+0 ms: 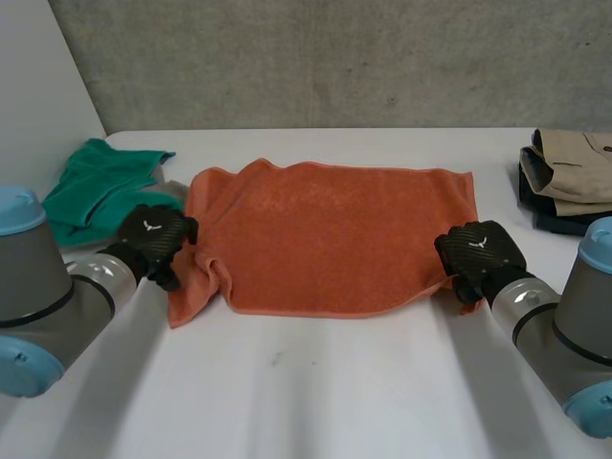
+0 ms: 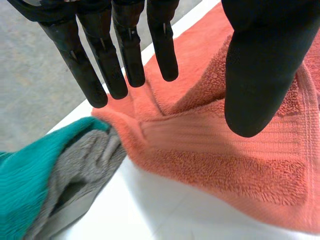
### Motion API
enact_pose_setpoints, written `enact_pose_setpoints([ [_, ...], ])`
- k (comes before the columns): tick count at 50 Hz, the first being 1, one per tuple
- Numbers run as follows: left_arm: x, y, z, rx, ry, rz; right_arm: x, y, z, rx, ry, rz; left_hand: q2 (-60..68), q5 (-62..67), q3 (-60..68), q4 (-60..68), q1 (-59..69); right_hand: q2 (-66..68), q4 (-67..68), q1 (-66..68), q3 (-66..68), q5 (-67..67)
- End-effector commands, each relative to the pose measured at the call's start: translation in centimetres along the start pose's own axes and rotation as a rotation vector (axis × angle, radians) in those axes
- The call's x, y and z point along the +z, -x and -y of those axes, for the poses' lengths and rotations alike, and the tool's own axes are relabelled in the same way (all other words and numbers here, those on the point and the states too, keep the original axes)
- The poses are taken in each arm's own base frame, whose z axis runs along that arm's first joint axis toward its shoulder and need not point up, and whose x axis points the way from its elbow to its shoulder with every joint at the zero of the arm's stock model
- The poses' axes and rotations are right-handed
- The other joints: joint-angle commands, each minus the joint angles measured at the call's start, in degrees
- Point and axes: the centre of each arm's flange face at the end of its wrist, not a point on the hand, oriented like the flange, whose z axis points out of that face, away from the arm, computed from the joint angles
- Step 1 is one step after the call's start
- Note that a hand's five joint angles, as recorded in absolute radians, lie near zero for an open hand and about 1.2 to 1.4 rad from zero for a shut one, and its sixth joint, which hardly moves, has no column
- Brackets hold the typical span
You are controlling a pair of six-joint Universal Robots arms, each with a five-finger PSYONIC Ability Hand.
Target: Fold the laundry.
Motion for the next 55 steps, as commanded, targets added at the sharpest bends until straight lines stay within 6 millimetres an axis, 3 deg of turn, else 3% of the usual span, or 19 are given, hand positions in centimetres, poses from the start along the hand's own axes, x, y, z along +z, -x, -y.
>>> enact_pose_setpoints([
  [1, -2.4, -1.8, -0.3, -0.076, 0.019, 0.006, -0.1, -0.1, 0.1, 0.004, -0.001, -0.001, 2.2, 2.8, 2.0, 2.6, 2.1, 12.9, 11.4, 14.8, 11.8, 12.7],
  [7, -3.0, -4.2, -0.1, -0.216, -0.019, -0.035, -0.1, 0.0, 0.0, 0.005, 0.003, 0.001, 2.4, 3.0, 2.1, 2.7, 2.3, 12.9, 11.4, 14.8, 11.8, 12.7],
  [15, -0.2, -5.6, -0.4, -0.254, -0.048, 0.013, -0.4, 0.5, -0.4, 0.008, 0.018, 0.015, 2.2, 2.8, 2.0, 2.6, 2.1, 12.9, 11.4, 14.8, 11.8, 12.7],
  [23, 2.5, -6.1, -1.7, -0.242, -0.005, 0.068, -0.7, 0.6, -0.9, 0.012, 0.037, 0.020, 2.4, 3.0, 2.1, 2.7, 2.3, 12.9, 11.4, 14.8, 11.8, 12.7],
  [31, 3.3, -5.7, -1.8, -0.236, -0.001, 0.107, -0.7, 0.6, -1.0, 0.014, 0.040, 0.018, 3.4, 4.0, 3.2, 3.8, 3.3, 12.9, 11.4, 14.8, 11.8, 12.7],
  [36, 3.0, -5.4, -1.9, -0.227, 0.000, 0.128, -0.6, 0.5, -0.9, 0.011, 0.036, 0.015, 11.9, 12.6, 11.7, 12.3, 11.8, 12.9, 11.4, 14.8, 11.8, 12.7],
  [45, 1.4, -3.1, -2.2, -0.165, 0.052, 0.251, -0.4, 0.3, -0.6, 0.006, 0.023, 0.011, 10.3, 10.9, 10.1, 10.7, 10.2, 12.9, 11.4, 14.8, 11.8, 12.7],
  [49, 0.2, -3.1, -3.5, -0.100, 0.107, 0.242, -0.4, 0.3, -0.5, 0.004, 0.022, 0.010, 11.0, 11.6, 10.7, 11.3, 10.9, 12.9, 11.4, 14.8, 11.8, 12.7],
  [55, -2.2, -2.0, -2.6, -0.067, 0.094, 0.265, -0.4, 0.3, -0.6, 0.004, 0.023, 0.011, 11.3, 11.9, 11.1, 11.7, 11.2, 12.9, 11.4, 14.8, 11.8, 12.7],
])
